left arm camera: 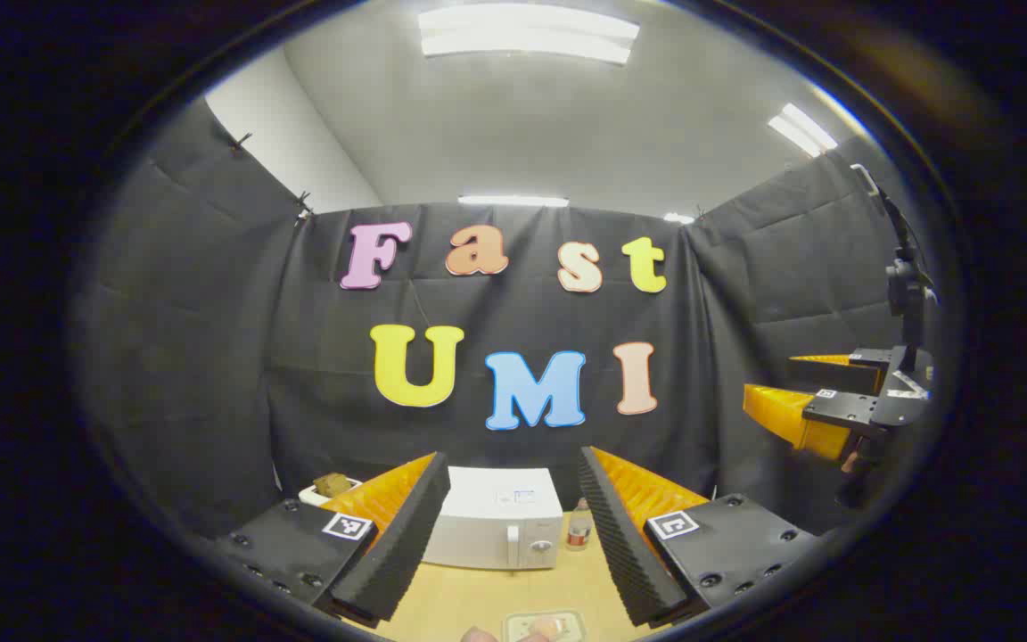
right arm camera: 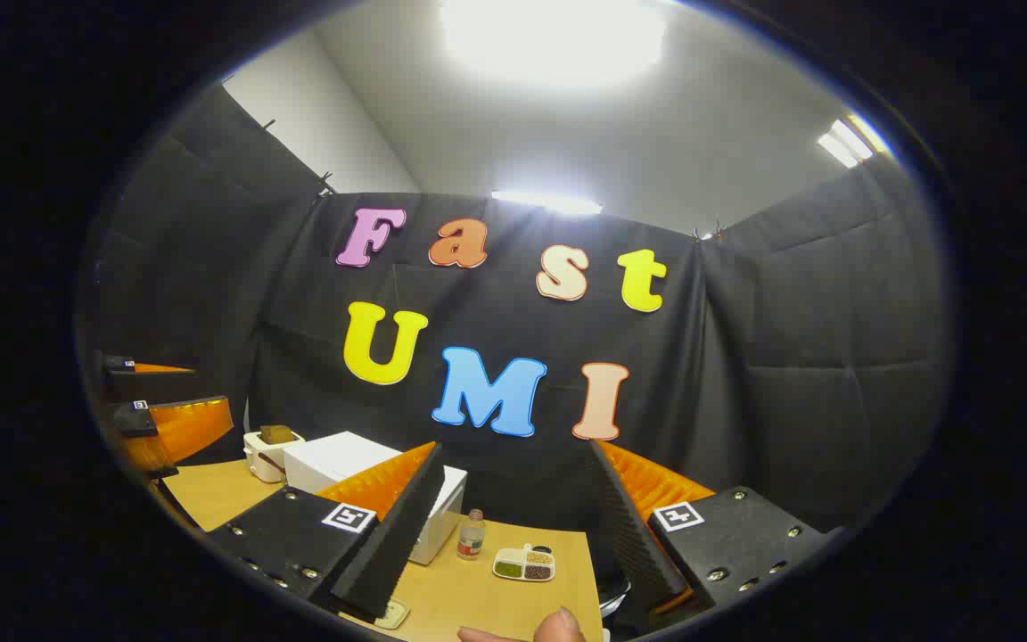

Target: Open the microwave oven with the left hand, put the food in, and close the microwave oven.

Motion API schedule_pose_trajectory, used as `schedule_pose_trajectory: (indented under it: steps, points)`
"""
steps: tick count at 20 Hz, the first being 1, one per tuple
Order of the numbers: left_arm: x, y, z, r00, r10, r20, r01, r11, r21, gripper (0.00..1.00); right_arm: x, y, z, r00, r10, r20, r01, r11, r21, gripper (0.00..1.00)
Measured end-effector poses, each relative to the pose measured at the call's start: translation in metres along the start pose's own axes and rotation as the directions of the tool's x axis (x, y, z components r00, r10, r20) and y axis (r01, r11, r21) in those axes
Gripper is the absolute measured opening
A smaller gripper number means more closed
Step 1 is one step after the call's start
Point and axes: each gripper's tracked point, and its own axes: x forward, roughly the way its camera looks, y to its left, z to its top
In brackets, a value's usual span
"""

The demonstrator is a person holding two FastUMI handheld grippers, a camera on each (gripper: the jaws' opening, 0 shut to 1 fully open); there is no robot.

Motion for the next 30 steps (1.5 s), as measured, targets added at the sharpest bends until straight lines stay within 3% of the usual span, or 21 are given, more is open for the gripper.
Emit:
schedule_pose_trajectory:
  steps: [2,4,17,26,30]
  points:
    - [0.007,-0.006,-0.002,1.000,-0.009,-0.005,0.009,1.000,0.005,0.93,0.004,0.000,-0.004,1.000,0.009,-0.007,-0.009,1.000,0.004,0.97]
    - [0.010,-0.012,-0.002,1.000,-0.018,-0.004,0.018,1.000,0.013,0.99,0.007,-0.005,-0.006,1.000,0.005,-0.010,-0.005,1.000,-0.002,0.97]
    - [0.044,-0.020,-0.021,0.999,-0.031,-0.036,0.032,0.999,0.039,0.93,0.028,-0.016,-0.019,1.000,0.005,-0.020,-0.004,1.000,0.030,0.97]
    - [0.073,-0.027,-0.096,0.989,0.005,-0.150,0.007,0.997,0.080,0.97,0.034,-0.034,-0.031,1.000,0.024,-0.019,-0.022,0.998,0.064,0.97]
    - [0.092,-0.026,-0.146,0.976,-0.016,-0.216,0.033,0.997,0.076,0.94,0.037,-0.037,-0.031,0.999,-0.008,-0.032,0.010,0.998,0.061,0.97]
